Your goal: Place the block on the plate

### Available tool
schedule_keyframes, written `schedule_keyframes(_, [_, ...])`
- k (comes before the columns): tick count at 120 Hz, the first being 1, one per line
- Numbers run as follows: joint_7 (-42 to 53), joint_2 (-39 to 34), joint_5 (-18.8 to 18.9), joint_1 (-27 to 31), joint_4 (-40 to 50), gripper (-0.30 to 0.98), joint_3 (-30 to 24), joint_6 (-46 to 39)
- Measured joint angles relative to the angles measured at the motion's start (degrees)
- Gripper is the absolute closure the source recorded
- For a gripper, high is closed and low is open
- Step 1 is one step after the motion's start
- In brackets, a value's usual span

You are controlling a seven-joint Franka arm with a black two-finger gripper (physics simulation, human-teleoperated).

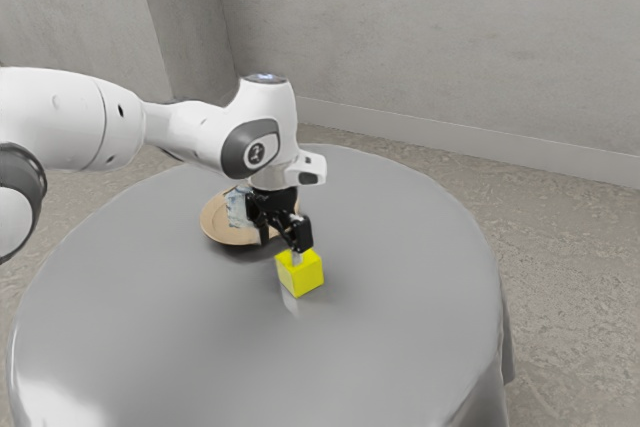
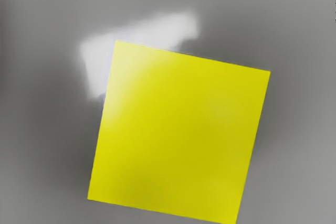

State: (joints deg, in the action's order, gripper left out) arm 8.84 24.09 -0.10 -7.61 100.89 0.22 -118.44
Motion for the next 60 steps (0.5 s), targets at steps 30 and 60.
schedule_keyframes(30, [5.16, 2.66, -0.57, 0.32, -1.99, 0.0, -0.39, -1.2])
schedule_keyframes(60, [8.42, 4.85, -1.05, 0.27, -3.26, 0.0, -0.85, -1.6])
